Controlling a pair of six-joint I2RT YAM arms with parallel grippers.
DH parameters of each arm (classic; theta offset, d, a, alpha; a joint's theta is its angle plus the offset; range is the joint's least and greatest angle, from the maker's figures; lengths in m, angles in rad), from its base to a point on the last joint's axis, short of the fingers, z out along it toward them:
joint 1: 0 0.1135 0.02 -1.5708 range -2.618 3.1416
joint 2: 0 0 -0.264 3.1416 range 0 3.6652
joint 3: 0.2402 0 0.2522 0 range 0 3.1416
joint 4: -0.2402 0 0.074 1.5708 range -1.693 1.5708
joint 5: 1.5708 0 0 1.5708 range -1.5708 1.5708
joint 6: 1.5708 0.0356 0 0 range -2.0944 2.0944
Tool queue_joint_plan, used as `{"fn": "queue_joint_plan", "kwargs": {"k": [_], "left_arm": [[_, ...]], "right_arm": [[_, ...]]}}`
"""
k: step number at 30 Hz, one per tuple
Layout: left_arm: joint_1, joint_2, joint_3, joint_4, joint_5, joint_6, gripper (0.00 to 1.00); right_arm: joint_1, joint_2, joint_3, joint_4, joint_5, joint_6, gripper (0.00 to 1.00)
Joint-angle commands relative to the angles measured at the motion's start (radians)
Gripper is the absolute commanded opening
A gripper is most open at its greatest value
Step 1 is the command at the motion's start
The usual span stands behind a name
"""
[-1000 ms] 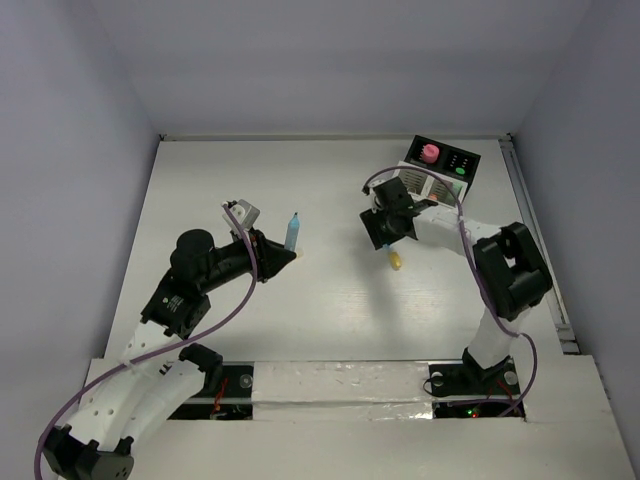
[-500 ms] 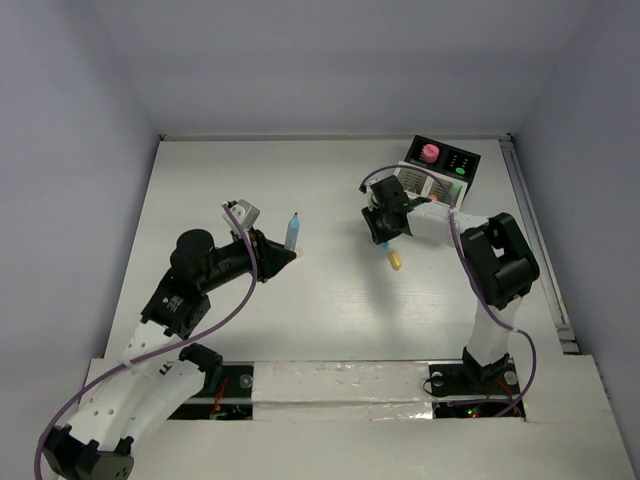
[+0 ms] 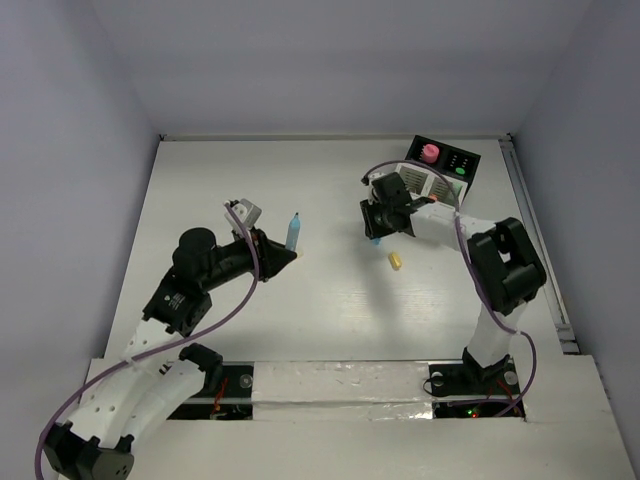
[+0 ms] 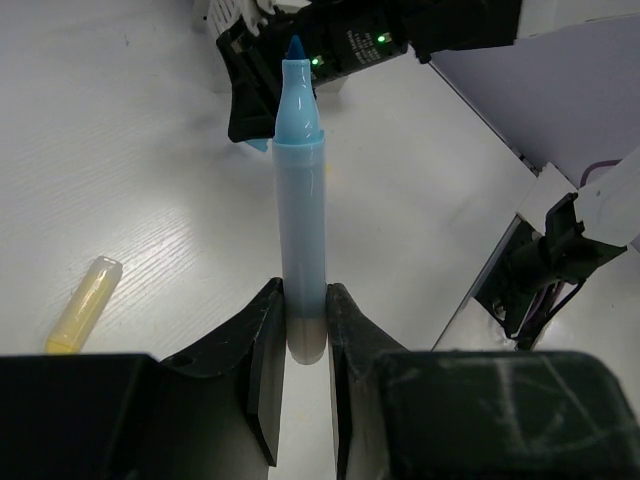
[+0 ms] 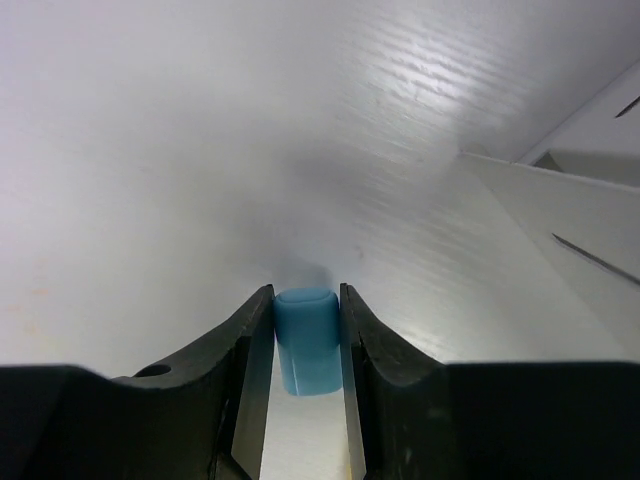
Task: Sort the stationery into containers
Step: Close the pen cap on the pen.
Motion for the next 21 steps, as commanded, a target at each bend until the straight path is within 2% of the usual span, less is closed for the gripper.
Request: {"fn": "queue_joint_plan", "kwargs": {"k": [1,9,13,21], "left_arm": [[-0.001,0.006,0.025,0.051,0.017,0.013,0.00],[-0.001,0.025,0.026,0.050,0.003,0.015,0.00],[-0.001,0.042,0.031,0.044,-0.007,0.016,0.00],[-0.001,0.055,0.033,0.047,-0.012,0.019,0.00]], "right_arm": [[0.055,-0.162,0.007,0.137,-0.039,0.120,0.00],[0.236,-0.423,-0.026,0.353,0.123,0.472,0.00],[0.327,-0.489,-0.036,0.443,0.284,0.534,0.00],[0.454,-0.490,-0.033,0.587,0.436,0.565,0.00]]}}
